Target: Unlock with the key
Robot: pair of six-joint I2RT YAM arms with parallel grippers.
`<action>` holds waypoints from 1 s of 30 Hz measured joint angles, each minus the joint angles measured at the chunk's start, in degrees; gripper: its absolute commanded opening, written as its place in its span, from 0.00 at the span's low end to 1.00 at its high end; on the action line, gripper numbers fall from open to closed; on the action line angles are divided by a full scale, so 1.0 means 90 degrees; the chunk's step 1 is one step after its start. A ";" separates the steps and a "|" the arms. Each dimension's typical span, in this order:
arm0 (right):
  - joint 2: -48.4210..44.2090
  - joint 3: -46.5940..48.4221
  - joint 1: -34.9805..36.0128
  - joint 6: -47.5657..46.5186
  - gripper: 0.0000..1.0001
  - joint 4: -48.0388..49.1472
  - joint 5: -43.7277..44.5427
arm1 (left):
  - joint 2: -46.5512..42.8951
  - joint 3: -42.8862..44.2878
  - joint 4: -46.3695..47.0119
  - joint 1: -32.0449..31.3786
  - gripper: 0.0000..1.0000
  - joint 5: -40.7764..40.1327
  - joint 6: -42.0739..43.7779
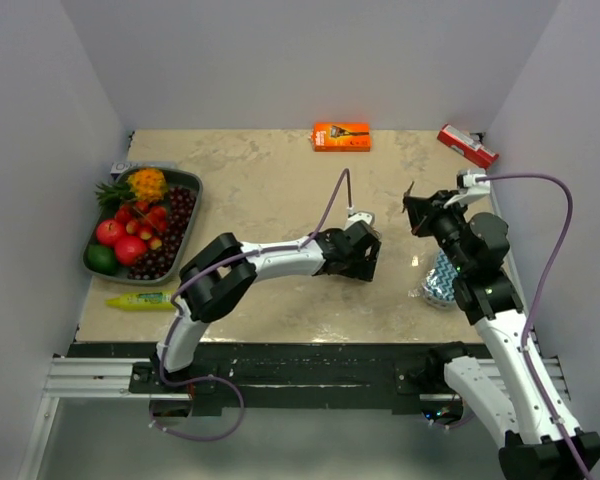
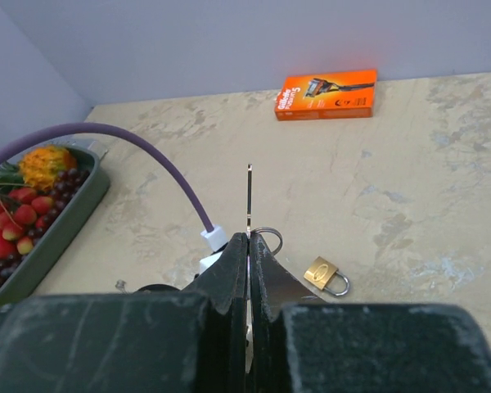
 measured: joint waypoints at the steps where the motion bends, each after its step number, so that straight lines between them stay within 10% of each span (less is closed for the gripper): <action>1: -0.0022 0.0000 0.0000 -0.0024 0.00 -0.0034 0.0032 | 0.0090 0.0151 -0.0087 -0.0010 0.83 -0.0034 0.0005; 21: -0.0231 0.0000 0.0121 -0.0177 0.00 -0.0335 0.0289 | 0.1158 0.1812 -0.1370 -0.0323 0.67 -0.1156 0.0551; 30: -0.0233 0.0000 0.0119 -0.0180 0.00 -0.0386 0.0240 | 0.0396 0.0257 -0.0216 -0.0236 0.46 -0.1260 0.0850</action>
